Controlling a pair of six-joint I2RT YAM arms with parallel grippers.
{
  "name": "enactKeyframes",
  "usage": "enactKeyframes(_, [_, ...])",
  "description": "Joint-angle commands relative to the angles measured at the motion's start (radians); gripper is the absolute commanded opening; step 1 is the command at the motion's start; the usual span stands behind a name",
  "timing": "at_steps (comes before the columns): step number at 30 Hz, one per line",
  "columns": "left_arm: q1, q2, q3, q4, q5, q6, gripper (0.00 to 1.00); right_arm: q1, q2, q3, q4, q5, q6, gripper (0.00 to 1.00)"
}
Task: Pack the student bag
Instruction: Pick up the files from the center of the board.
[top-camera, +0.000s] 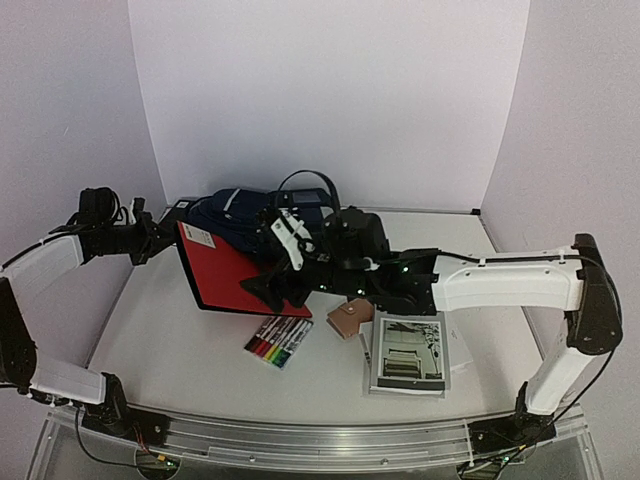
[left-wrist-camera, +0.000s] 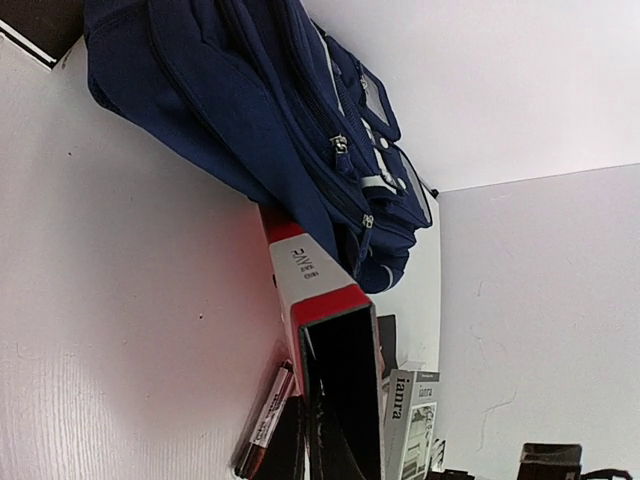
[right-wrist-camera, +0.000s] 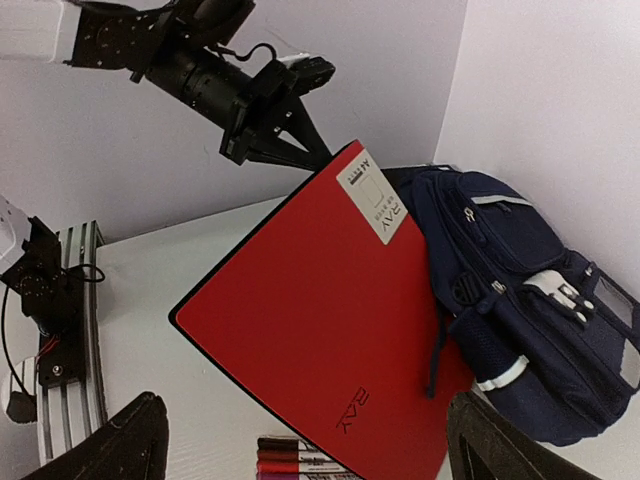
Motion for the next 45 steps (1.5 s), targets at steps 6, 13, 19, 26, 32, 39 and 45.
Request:
enactKeyframes(6, [-0.002, -0.056, 0.008, 0.063, 0.030, -0.034, 0.00, 0.154, 0.237, 0.008, 0.322, 0.227, -0.201, 0.94])
enactKeyframes(13, [-0.002, -0.062, 0.005, 0.064, 0.033, -0.042, 0.00, 0.182, 0.386, 0.079, 0.387, 0.345, -0.270, 0.95])
enactKeyframes(19, [-0.001, -0.066, 0.000, 0.064, 0.049, -0.052, 0.00, 0.182, 0.503, 0.166, 0.506, 0.543, -0.344, 0.63])
enactKeyframes(26, [-0.002, -0.072, -0.060, 0.069, 0.066, -0.114, 0.28, 0.186, 0.495, 0.184, 0.550, 0.509, -0.362, 0.00])
enactKeyframes(32, [-0.002, -0.105, -0.173, 0.142, 0.104, -0.210, 0.86, 0.189, 0.519, 0.211, 0.543, 0.525, -0.373, 0.00])
enactKeyframes(39, [-0.004, -0.235, -0.219, 0.147, 0.089, -0.297, 0.93, 0.189, 0.558, 0.259, 0.498, 0.540, -0.371, 0.00])
enactKeyframes(45, [-0.004, -0.316, -0.194, 0.049, 0.061, -0.311, 0.91, 0.189, 0.582, 0.290, 0.478, 0.542, -0.357, 0.00])
